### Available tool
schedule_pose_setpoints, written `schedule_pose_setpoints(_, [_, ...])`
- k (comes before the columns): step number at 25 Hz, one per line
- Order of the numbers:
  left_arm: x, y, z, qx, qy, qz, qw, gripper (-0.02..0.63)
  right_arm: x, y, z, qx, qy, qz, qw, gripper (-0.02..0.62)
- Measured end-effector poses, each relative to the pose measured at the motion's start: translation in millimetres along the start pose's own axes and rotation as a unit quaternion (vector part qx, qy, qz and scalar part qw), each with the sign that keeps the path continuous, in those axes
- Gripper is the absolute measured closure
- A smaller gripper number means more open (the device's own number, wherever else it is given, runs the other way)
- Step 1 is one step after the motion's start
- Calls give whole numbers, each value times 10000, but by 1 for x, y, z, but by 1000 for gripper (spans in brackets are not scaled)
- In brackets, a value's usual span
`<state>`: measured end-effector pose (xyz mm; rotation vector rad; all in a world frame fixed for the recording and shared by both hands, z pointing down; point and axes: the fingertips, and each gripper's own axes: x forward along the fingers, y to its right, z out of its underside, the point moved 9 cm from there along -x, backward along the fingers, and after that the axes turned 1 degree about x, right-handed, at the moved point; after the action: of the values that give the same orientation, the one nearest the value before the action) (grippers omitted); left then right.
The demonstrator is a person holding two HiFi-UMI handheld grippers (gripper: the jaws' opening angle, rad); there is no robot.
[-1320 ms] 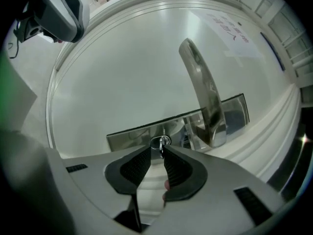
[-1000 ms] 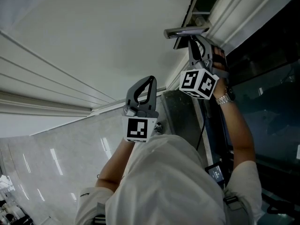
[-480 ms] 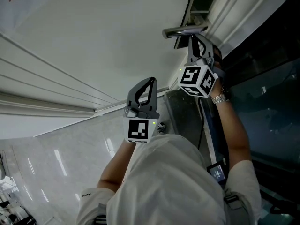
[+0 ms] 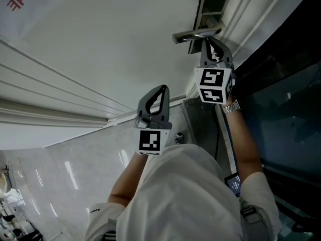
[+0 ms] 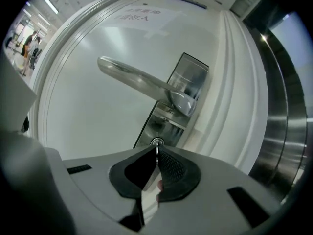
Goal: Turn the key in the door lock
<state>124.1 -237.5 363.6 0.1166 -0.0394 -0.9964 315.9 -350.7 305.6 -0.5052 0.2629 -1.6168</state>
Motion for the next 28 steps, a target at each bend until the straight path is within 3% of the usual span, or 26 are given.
schedule_pose_setpoints(7, [2,7,-3,63,-67,1,10000,598,3,12,4,1572,53,-498,9863,584])
schedule_pose_setpoints(13, [1,12,-4,160,-145,-72,9997,597,4,22,11,3048,53,-903,9481,584])
schedule_pose_setpoints(19, [2,19,-7,254,-130,-193,9994,598,6,26,19,4712,98,-1172,8742,584])
schedule_pose_setpoints(25, [2,24,-6,237,-232,-341,9989,598,8,30,25,5743,61,-1424,8062,584])
schedule_pose_setpoints(28, [4,28,-7,264,-185,-385,9987,598,9,31,28,6265,29,-1577,7633,584])
